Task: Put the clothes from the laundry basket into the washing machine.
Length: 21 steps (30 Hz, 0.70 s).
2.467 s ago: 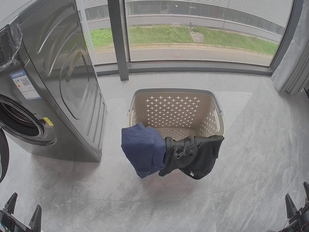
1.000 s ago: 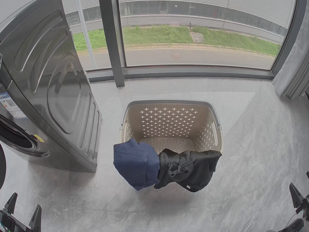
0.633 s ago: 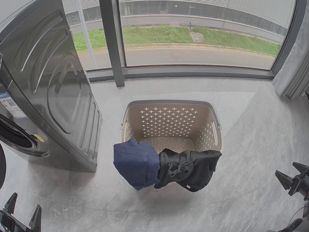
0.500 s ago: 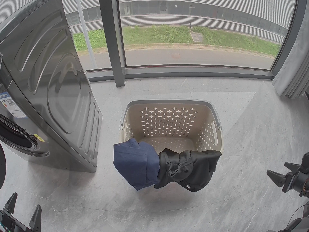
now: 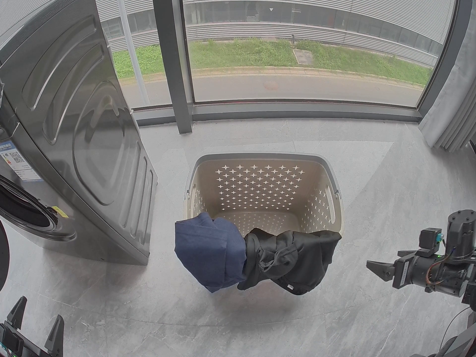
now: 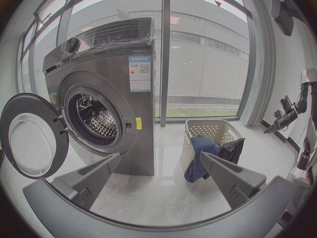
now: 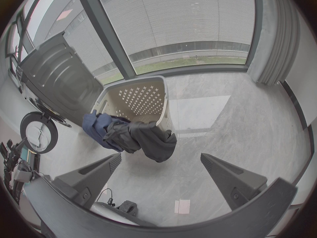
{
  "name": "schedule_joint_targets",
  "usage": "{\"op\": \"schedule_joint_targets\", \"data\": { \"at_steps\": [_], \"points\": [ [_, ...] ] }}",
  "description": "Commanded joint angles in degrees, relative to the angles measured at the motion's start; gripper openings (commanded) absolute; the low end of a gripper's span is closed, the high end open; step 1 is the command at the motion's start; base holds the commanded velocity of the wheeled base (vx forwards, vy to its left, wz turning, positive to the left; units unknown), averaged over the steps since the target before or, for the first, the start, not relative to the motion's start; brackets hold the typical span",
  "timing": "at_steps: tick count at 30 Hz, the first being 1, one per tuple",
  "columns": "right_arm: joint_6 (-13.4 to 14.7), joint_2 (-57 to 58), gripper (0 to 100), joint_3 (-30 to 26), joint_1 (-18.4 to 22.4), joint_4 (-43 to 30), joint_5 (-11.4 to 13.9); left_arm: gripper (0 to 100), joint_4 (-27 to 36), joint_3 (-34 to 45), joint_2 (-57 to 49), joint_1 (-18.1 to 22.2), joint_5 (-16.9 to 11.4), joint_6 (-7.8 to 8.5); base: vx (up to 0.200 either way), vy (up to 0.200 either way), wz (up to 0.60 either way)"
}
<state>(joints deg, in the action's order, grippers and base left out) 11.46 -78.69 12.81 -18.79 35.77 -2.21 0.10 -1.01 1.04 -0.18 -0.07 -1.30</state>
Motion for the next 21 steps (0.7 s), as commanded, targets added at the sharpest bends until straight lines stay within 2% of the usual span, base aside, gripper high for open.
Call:
{"op": "schedule_joint_targets", "data": {
  "at_steps": [1, 7, 21],
  "points": [
    [1.5, -13.0, 100, 2.5, -4.4, 4.9, -2.3, 100, 0.0, 0.9, -0.6, 0.0, 0.0, -0.19, 0.000, 0.000, 0.00],
    [1.4, -19.2, 100, 4.1, -5.1, 10.8, -2.6, 100, 0.0, 0.9, -0.6, 0.0, 0.0, -0.10, 0.000, 0.000, 0.00],
    [1.8, -31.3, 100, 8.3, -7.3, 16.8, -2.7, 100, 0.0, 0.9, -0.6, 0.0, 0.0, -0.10, 0.000, 0.000, 0.00]
  ]
}}
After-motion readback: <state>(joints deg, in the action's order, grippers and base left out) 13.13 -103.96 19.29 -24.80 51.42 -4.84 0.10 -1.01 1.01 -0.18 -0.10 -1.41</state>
